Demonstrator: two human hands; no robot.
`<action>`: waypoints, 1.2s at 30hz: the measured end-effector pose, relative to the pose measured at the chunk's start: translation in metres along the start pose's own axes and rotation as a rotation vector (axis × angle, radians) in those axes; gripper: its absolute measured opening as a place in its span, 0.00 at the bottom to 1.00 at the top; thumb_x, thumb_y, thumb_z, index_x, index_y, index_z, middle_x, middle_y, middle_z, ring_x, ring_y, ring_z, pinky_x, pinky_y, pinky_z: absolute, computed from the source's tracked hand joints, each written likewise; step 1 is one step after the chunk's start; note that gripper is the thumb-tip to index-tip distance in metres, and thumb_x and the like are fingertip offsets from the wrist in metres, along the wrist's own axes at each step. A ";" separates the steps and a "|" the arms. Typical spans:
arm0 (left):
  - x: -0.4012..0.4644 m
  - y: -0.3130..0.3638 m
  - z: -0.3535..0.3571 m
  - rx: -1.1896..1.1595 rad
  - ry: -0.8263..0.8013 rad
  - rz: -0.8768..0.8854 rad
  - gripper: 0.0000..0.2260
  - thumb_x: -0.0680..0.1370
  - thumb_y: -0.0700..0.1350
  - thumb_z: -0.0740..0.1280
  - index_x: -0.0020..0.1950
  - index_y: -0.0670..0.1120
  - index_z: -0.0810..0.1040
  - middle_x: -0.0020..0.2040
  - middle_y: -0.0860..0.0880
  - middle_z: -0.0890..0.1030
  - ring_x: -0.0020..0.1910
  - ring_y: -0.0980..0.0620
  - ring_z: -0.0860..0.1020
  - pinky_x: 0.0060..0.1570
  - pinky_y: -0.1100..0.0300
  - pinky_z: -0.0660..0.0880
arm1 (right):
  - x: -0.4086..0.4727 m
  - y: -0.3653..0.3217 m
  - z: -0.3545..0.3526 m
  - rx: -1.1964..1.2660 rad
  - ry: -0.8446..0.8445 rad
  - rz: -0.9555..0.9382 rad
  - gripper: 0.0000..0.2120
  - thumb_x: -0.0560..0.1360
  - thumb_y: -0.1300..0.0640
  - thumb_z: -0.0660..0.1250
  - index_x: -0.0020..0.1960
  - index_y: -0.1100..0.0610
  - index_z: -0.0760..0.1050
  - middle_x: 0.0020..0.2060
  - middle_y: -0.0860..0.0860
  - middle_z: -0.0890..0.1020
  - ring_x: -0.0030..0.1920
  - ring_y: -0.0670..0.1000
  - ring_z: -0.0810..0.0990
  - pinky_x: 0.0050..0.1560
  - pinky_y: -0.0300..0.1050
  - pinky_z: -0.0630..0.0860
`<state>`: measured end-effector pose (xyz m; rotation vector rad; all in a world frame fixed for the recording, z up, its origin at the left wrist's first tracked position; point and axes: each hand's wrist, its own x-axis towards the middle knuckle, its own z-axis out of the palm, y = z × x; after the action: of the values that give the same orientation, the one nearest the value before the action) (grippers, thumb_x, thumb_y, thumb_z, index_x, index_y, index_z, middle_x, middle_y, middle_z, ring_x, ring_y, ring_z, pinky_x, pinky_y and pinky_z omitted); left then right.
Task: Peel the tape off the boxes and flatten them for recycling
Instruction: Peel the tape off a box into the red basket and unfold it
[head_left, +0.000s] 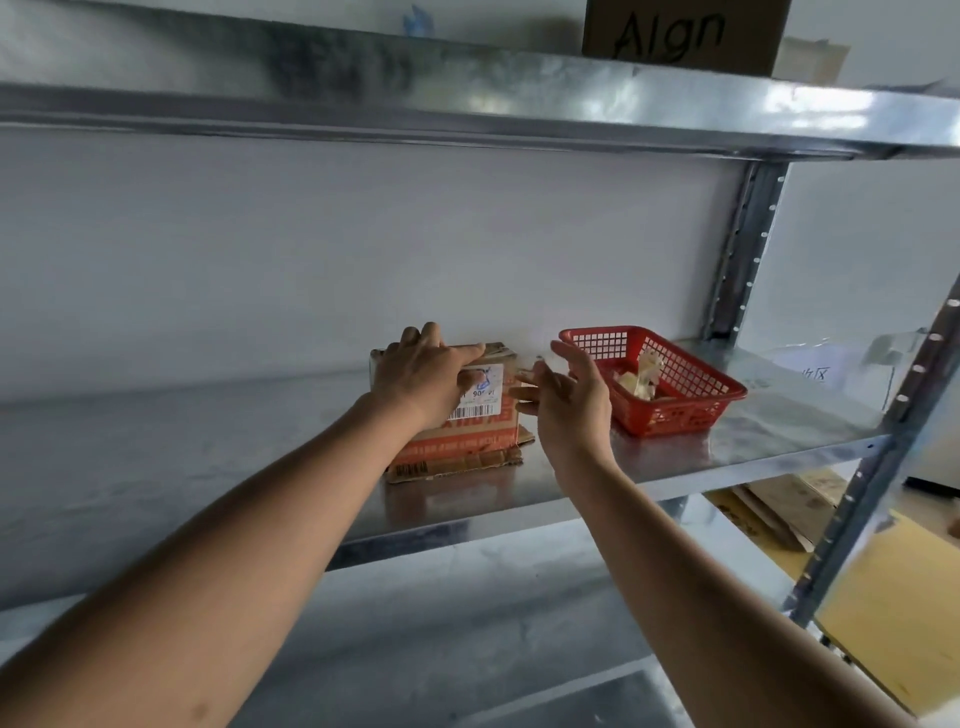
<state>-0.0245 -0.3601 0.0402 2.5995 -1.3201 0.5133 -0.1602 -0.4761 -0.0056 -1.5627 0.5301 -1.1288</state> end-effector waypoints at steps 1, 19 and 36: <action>0.004 0.006 0.002 0.006 0.002 -0.007 0.23 0.84 0.61 0.59 0.80 0.63 0.64 0.62 0.46 0.72 0.65 0.44 0.70 0.57 0.46 0.70 | 0.005 0.003 -0.005 0.001 0.003 0.005 0.10 0.83 0.56 0.66 0.63 0.47 0.74 0.48 0.50 0.86 0.46 0.52 0.88 0.51 0.60 0.84; 0.072 0.056 0.034 -0.103 0.002 0.120 0.22 0.83 0.61 0.61 0.78 0.66 0.65 0.59 0.49 0.72 0.63 0.46 0.70 0.58 0.47 0.69 | 0.075 0.017 -0.074 -0.523 0.265 -0.168 0.04 0.76 0.59 0.75 0.48 0.50 0.86 0.42 0.43 0.84 0.45 0.48 0.83 0.52 0.55 0.80; 0.090 0.064 0.019 -0.168 -0.205 0.067 0.22 0.83 0.62 0.60 0.78 0.68 0.64 0.56 0.52 0.70 0.62 0.47 0.68 0.62 0.41 0.73 | 0.132 0.020 -0.093 -1.097 0.090 -0.142 0.05 0.77 0.58 0.70 0.46 0.51 0.84 0.44 0.50 0.84 0.37 0.50 0.77 0.30 0.39 0.65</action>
<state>-0.0230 -0.4710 0.0578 2.5291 -1.4475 0.1393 -0.1770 -0.6353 0.0232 -2.5044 1.2464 -1.0567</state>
